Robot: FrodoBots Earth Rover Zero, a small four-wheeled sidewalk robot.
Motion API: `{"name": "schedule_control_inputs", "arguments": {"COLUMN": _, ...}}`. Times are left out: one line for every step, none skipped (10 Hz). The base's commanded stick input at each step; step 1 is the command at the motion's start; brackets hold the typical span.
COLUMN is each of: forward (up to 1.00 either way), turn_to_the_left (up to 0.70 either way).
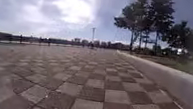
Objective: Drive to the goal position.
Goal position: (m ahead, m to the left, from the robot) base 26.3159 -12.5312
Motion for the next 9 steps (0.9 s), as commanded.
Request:
{"name": "schedule_control_inputs", "arguments": {"forward": 0.70, "turn_to_the_left": 0.00}}
{"name": "schedule_control_inputs", "arguments": {"forward": 0.70, "turn_to_the_left": 0.00}}
{"name": "schedule_control_inputs", "arguments": {"forward": 0.70, "turn_to_the_left": 0.00}}
{"name": "schedule_control_inputs", "arguments": {"forward": 0.70, "turn_to_the_left": 0.00}}
{"name": "schedule_control_inputs", "arguments": {"forward": 0.70, "turn_to_the_left": 0.00}}
{"name": "schedule_control_inputs", "arguments": {"forward": 0.70, "turn_to_the_left": 0.00}}
{"name": "schedule_control_inputs", "arguments": {"forward": 0.70, "turn_to_the_left": 0.00}}
{"name": "schedule_control_inputs", "arguments": {"forward": 0.70, "turn_to_the_left": 0.00}}
{"name": "schedule_control_inputs", "arguments": {"forward": 0.70, "turn_to_the_left": 0.00}}
